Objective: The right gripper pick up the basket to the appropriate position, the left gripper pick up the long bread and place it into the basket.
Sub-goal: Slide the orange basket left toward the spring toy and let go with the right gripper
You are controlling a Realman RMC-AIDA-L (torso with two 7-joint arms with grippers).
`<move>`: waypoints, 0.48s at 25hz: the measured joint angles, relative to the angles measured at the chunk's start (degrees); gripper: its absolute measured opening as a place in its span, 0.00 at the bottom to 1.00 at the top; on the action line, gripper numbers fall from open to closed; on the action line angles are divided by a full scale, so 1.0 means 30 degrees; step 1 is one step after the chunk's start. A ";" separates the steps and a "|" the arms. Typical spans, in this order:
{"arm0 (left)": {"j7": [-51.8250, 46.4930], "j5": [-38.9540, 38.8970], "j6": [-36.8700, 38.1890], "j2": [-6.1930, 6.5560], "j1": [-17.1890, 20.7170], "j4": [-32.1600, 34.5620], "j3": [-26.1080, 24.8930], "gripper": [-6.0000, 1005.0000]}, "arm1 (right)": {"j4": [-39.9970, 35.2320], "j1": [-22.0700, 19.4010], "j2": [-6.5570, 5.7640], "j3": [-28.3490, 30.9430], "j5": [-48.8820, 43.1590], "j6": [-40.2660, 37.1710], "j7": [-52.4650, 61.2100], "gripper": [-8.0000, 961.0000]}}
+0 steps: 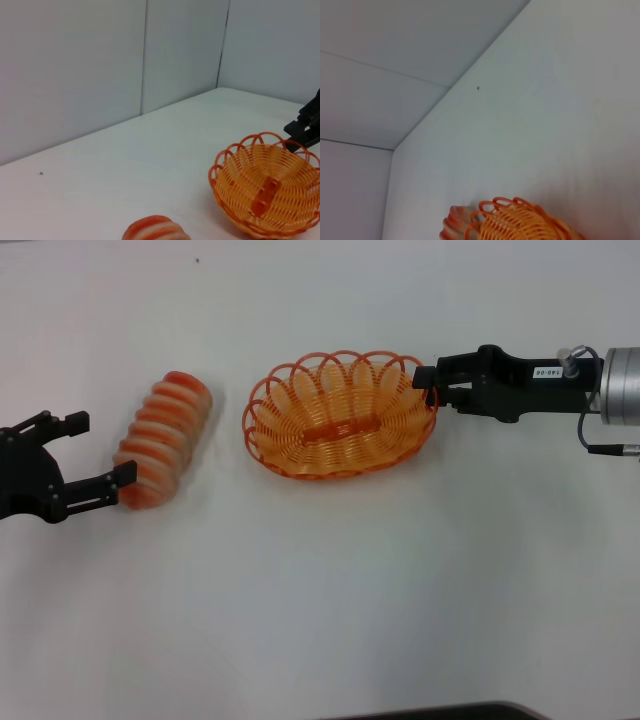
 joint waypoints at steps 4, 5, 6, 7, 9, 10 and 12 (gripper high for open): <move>-0.0022 -0.0016 0.0018 0.0018 -0.0001 -0.0002 -0.0165 0.86 | 0.0004 -0.0165 -0.0019 0.0575 0.0001 -0.0082 -0.0332 0.40; -0.0048 -0.0047 0.0004 0.0027 -0.0002 -0.0026 -0.0217 0.86 | 0.0005 -0.0204 -0.0019 0.0823 0.0004 -0.0209 -0.0572 0.45; -0.0048 -0.0106 -0.0001 0.0029 -0.0005 -0.0073 -0.0344 0.85 | -0.0013 -0.0253 -0.0020 0.1101 0.0021 -0.0402 -0.0921 0.49; -0.0047 -0.0142 0.0001 0.0023 -0.0014 -0.0088 -0.0414 0.85 | -0.0060 -0.0302 -0.0010 0.1422 0.0090 -0.0647 -0.1411 0.54; -0.0026 -0.0223 0.0003 -0.0033 -0.0032 -0.0139 -0.0634 0.85 | -0.0158 -0.0498 0.0050 0.2159 0.0485 -0.1140 -0.2924 0.62; -0.0015 -0.0244 -0.0016 -0.0067 -0.0046 -0.0150 -0.0671 0.85 | -0.0158 -0.0621 0.0103 0.2486 0.0777 -0.1321 -0.3721 0.66; -0.0030 -0.0266 -0.0095 -0.0091 -0.0062 -0.0160 -0.0688 0.85 | -0.0084 -0.0877 0.0196 0.2916 0.1267 -0.1449 -0.4724 0.73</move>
